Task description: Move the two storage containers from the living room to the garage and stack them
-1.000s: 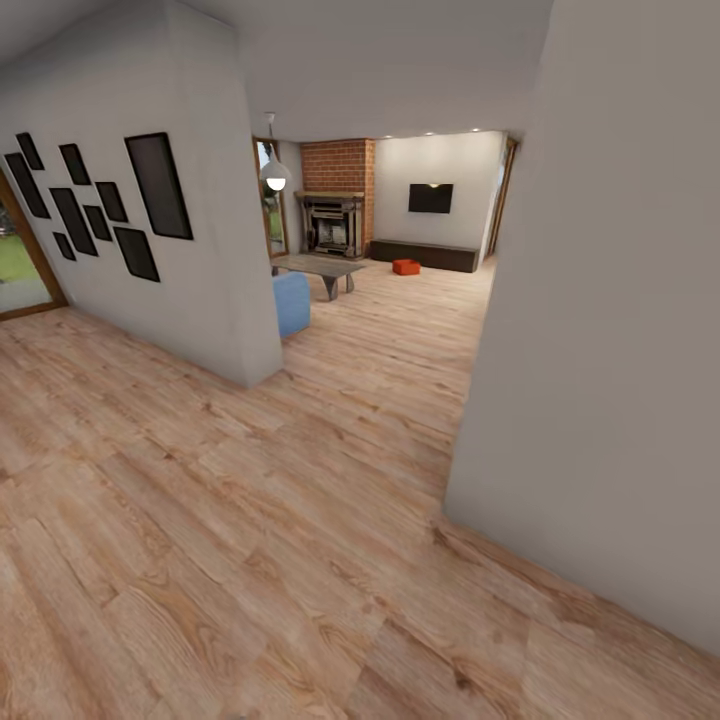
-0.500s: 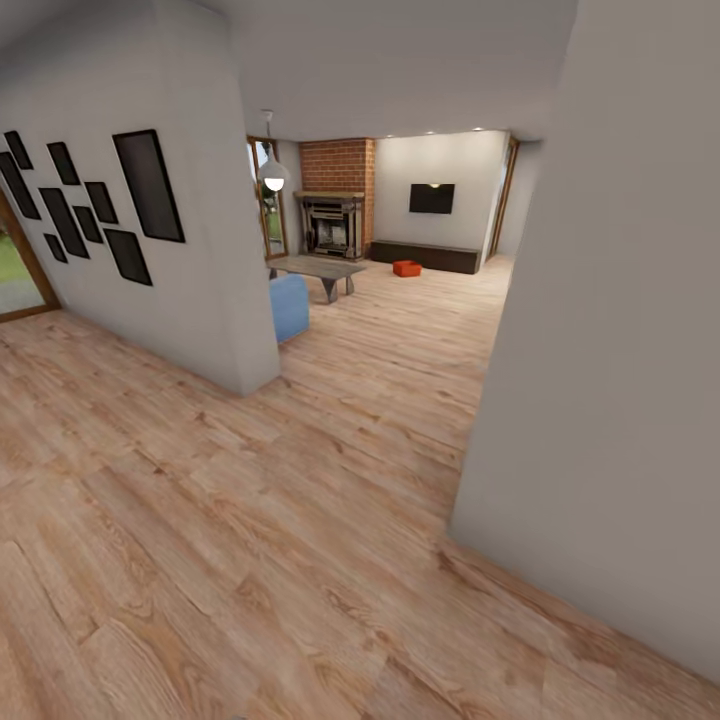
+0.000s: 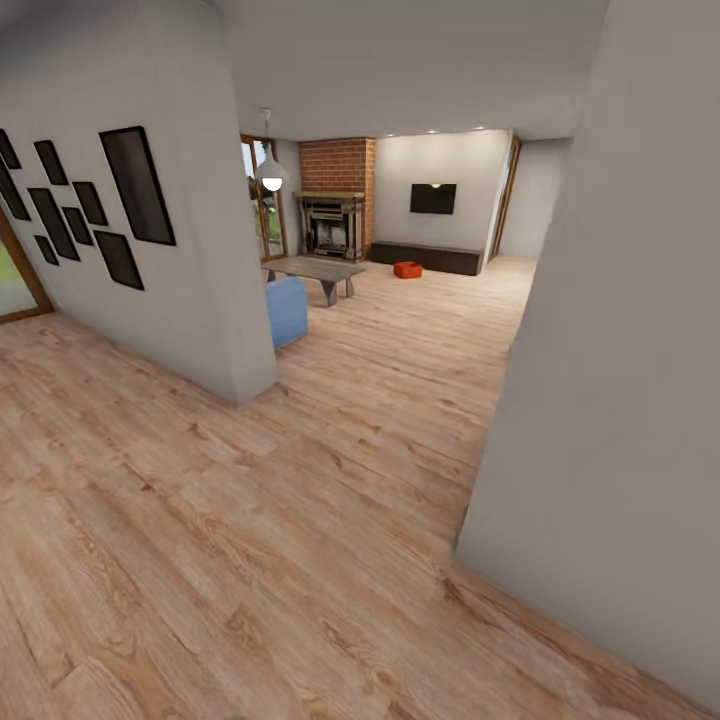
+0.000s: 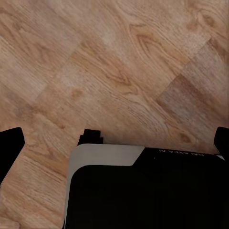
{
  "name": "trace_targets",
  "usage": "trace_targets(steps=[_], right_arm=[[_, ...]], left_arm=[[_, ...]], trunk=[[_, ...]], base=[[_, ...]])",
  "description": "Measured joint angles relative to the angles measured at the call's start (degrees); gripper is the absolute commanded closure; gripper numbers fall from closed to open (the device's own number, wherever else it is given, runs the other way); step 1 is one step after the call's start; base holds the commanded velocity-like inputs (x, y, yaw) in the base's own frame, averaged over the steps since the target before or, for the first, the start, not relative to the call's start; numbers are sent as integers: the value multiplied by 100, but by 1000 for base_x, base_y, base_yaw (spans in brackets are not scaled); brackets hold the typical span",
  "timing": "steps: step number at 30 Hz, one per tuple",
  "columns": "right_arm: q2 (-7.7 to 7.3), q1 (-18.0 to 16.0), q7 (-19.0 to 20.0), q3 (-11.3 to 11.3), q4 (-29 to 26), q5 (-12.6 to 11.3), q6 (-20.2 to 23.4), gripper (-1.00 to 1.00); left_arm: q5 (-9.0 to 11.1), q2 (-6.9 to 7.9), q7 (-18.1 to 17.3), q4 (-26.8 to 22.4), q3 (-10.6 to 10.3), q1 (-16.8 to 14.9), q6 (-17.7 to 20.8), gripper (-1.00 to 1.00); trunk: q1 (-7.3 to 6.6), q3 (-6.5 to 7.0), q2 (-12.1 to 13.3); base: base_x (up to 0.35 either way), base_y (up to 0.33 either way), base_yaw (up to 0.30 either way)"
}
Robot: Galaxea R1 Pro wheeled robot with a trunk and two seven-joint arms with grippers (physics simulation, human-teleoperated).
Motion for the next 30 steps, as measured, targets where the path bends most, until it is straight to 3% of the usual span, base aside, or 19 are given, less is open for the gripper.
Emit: trace_targets(steps=[30], right_arm=[[3,1,-1,0,0,4,0,-100]], left_arm=[[0,0,0,0,0,-2,1,-100]], trunk=[[0,0,0]], base=[[321,0,0]])
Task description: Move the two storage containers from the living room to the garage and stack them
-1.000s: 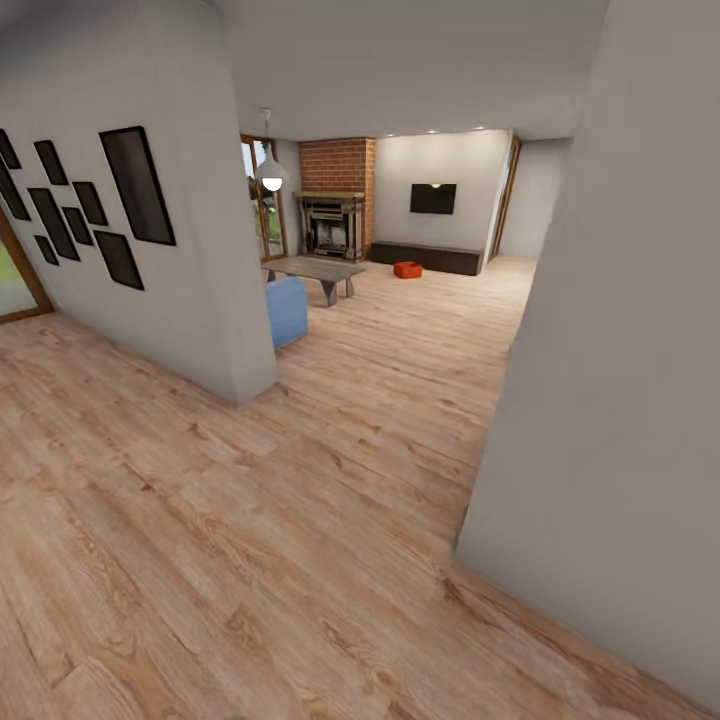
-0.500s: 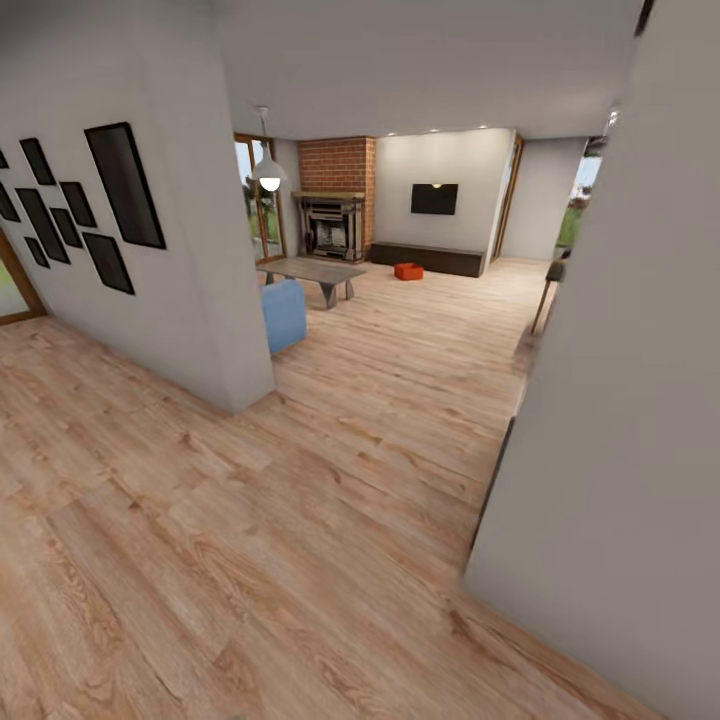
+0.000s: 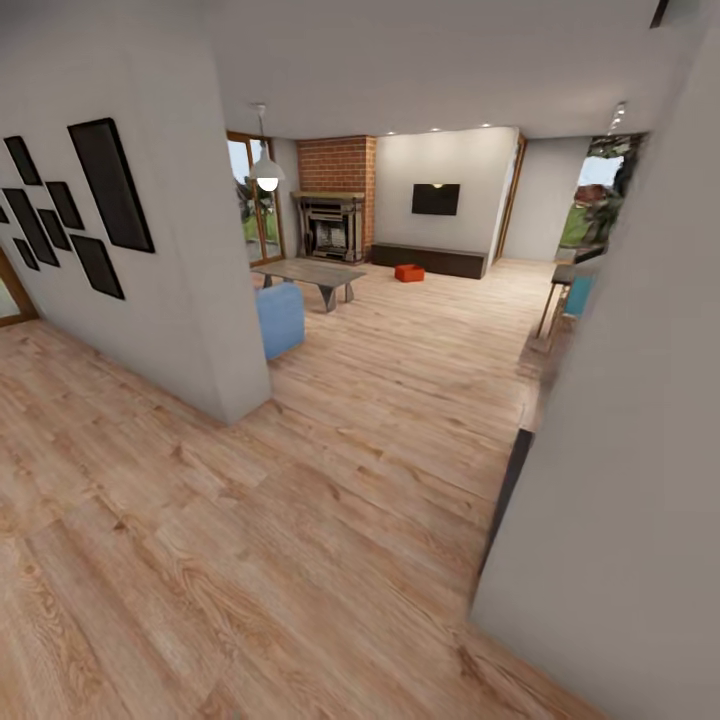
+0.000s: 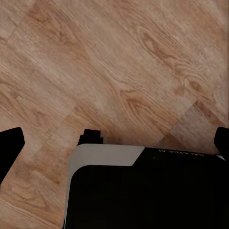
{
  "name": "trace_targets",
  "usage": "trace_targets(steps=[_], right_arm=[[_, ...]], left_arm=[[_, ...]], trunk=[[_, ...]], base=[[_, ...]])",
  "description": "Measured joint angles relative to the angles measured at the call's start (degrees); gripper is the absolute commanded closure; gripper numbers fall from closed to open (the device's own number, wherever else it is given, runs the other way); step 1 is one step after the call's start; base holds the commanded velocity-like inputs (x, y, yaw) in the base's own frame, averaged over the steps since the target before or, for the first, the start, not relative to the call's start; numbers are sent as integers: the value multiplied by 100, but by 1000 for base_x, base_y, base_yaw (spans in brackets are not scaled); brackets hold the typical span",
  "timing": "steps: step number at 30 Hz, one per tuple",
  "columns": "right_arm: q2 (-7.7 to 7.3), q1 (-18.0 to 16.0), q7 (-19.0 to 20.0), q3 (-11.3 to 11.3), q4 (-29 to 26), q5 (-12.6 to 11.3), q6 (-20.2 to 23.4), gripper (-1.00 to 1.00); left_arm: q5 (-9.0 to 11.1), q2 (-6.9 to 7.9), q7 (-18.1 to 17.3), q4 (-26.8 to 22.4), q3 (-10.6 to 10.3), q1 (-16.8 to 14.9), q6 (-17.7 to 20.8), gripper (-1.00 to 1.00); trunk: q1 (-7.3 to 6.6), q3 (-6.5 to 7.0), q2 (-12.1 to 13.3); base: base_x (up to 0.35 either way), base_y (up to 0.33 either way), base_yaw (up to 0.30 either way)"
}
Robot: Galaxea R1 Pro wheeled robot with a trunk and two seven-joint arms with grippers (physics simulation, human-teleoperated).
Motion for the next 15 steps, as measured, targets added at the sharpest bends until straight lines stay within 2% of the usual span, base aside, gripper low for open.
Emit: trace_targets(steps=[15], right_arm=[[-3,1,1,0,0,-4,0,-100]], left_arm=[[0,0,0,0,0,-2,-1,-100]], trunk=[[0,0,0]], base=[[321,0,0]])
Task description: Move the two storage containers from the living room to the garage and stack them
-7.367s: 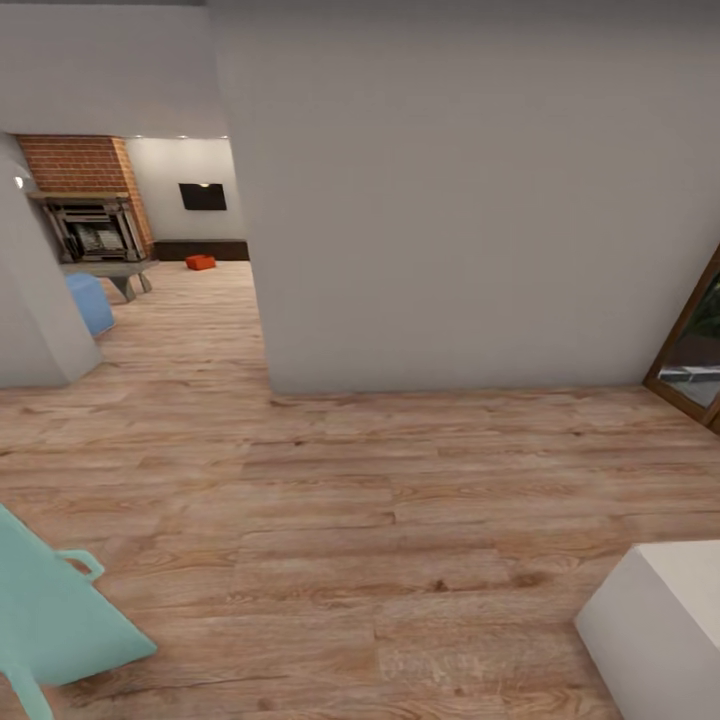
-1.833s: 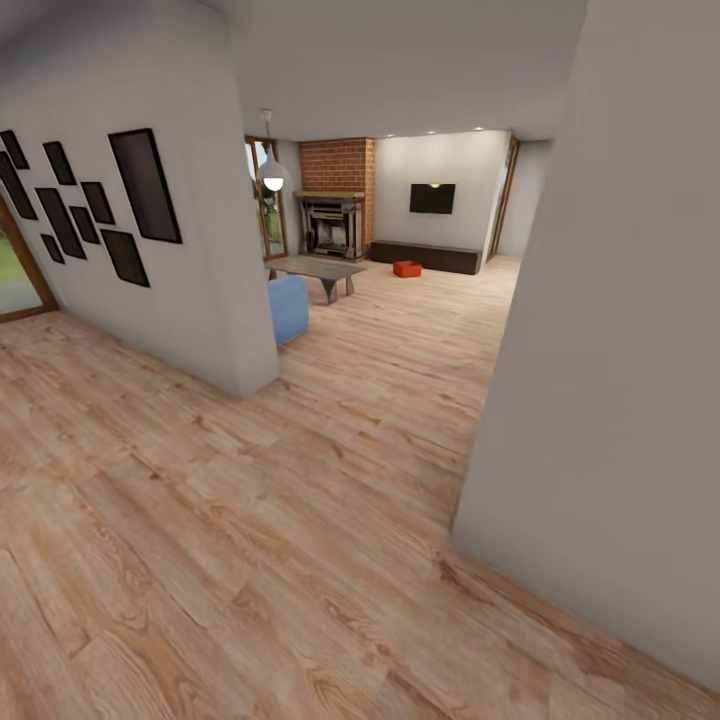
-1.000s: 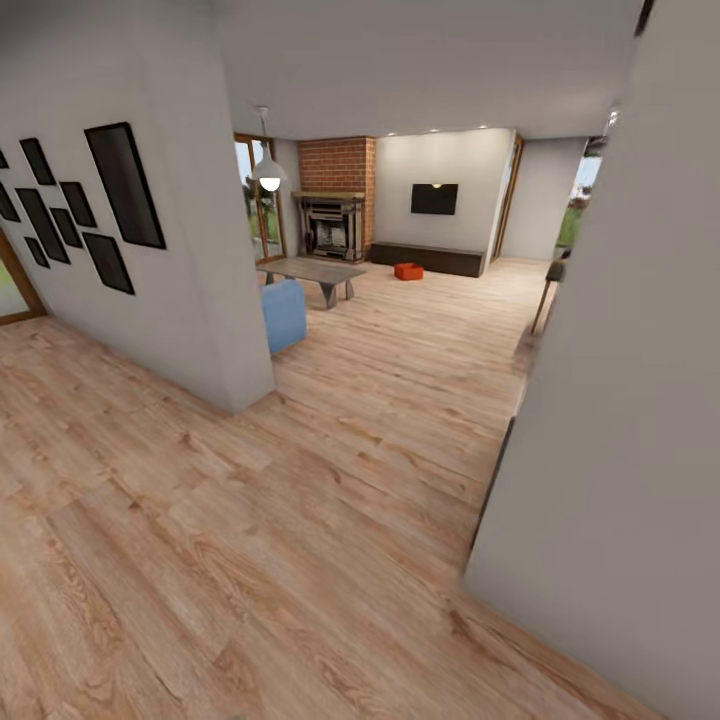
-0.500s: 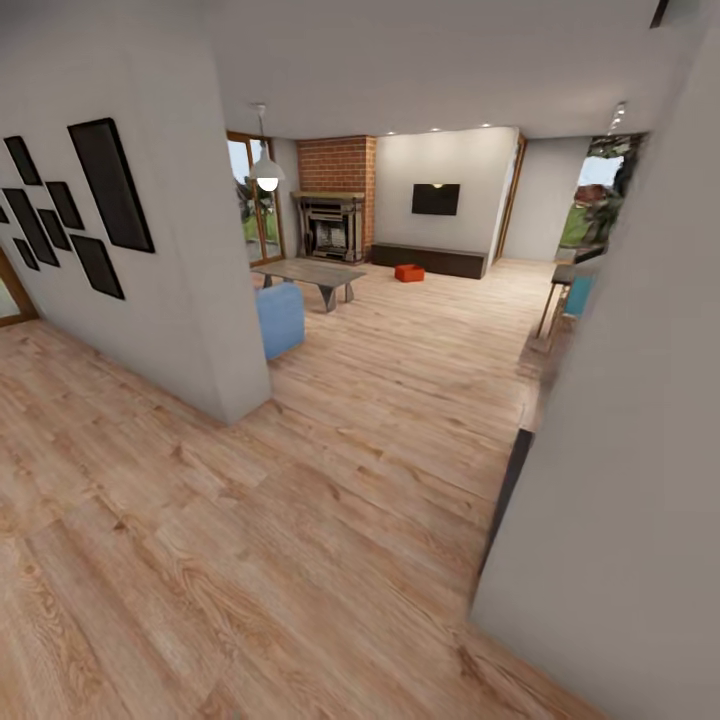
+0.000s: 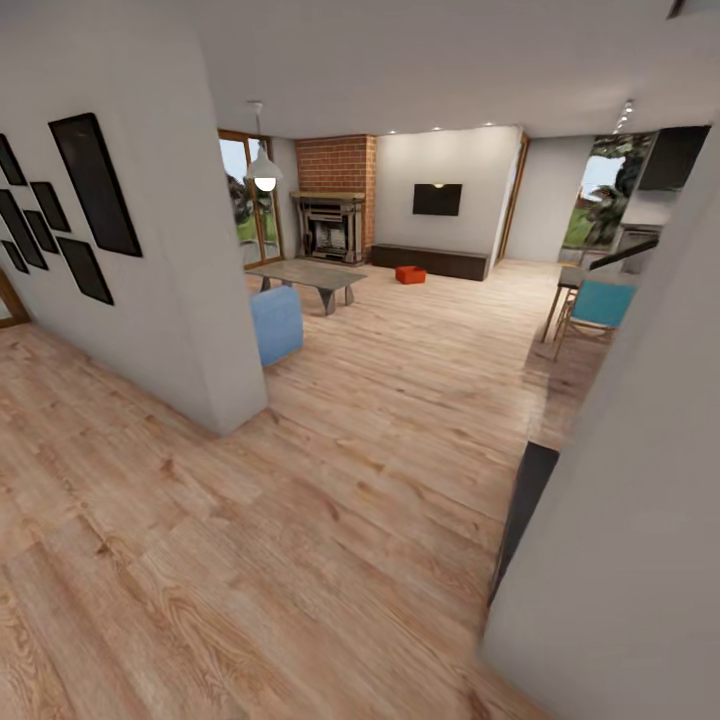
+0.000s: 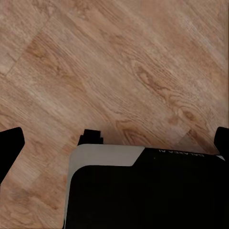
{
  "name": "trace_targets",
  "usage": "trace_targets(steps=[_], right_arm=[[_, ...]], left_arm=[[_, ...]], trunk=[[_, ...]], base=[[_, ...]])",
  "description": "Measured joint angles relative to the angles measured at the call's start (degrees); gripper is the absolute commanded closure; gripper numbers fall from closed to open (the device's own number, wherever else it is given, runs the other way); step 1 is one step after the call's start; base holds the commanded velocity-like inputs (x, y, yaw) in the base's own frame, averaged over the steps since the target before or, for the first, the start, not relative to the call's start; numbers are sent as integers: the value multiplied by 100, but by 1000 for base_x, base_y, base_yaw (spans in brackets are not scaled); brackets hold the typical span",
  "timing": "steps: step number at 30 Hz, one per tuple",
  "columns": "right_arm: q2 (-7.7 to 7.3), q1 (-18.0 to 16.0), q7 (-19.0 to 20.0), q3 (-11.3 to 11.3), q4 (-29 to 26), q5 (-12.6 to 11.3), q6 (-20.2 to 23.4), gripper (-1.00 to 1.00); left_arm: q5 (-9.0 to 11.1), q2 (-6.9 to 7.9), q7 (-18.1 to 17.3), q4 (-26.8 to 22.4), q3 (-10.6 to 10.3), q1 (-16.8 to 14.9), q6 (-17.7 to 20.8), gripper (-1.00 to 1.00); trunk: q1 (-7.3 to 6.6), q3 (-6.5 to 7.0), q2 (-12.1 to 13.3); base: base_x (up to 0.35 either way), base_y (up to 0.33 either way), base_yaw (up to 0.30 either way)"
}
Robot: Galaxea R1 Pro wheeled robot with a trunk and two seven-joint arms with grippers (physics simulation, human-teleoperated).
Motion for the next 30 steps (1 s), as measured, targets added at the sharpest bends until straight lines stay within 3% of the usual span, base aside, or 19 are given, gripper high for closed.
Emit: trace_targets(steps=[30], right_arm=[[3,-1,1,0,0,3,0,-100]], left_arm=[[0,0,0,0,0,3,0,-100]], trunk=[[0,0,0]], base=[[321,0,0]])
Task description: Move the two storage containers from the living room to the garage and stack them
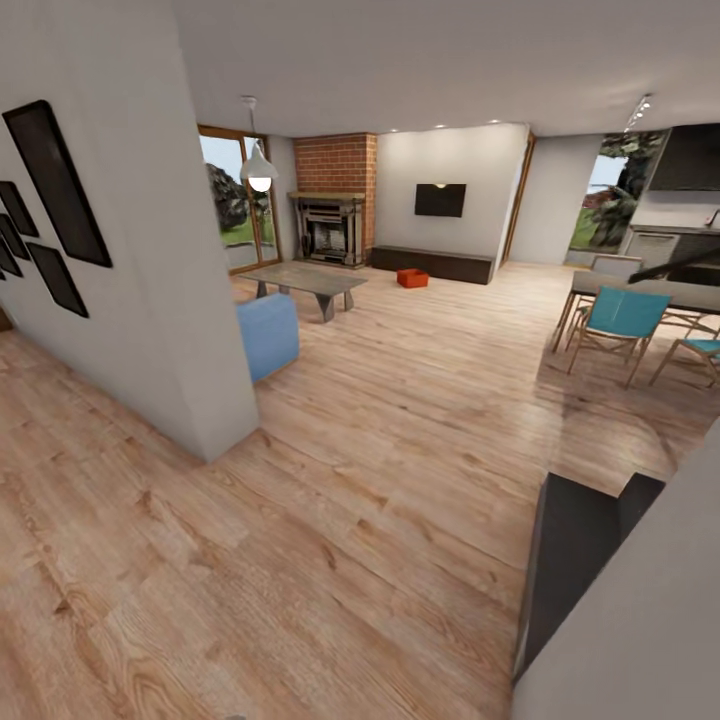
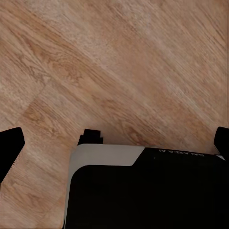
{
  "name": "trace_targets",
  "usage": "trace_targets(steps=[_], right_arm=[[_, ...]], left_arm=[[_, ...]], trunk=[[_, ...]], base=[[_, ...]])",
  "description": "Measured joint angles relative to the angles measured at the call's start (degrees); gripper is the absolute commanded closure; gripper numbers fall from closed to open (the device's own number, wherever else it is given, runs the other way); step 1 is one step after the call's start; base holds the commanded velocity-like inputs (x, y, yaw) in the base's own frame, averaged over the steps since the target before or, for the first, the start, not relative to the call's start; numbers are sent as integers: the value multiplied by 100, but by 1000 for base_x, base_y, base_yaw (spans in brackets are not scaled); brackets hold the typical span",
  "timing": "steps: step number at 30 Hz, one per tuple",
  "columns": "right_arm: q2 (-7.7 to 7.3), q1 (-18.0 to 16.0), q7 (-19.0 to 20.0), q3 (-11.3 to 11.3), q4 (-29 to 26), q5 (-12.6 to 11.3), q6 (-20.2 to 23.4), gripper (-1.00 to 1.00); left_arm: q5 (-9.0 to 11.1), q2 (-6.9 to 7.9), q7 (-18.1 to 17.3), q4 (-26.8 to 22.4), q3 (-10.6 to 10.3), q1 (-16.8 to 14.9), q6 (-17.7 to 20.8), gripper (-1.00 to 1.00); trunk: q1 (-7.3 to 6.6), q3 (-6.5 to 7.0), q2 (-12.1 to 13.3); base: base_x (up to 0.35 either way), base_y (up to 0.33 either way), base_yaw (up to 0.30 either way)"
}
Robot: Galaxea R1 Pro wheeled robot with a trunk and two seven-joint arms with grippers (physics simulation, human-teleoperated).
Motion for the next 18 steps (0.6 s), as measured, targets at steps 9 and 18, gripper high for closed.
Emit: trace_targets(steps=[9,18], right_arm=[[-1,0,-3,0,0,1,0,-100],[4,-2,-3,0,0,1,0,-100]], left_arm=[[0,0,0,0,0,1,-1,-100],[0,0,0,0,0,1,-1,-100]], trunk=[[0,0,0],[0,0,0]], base=[[321,0,0],[321,0,0]])
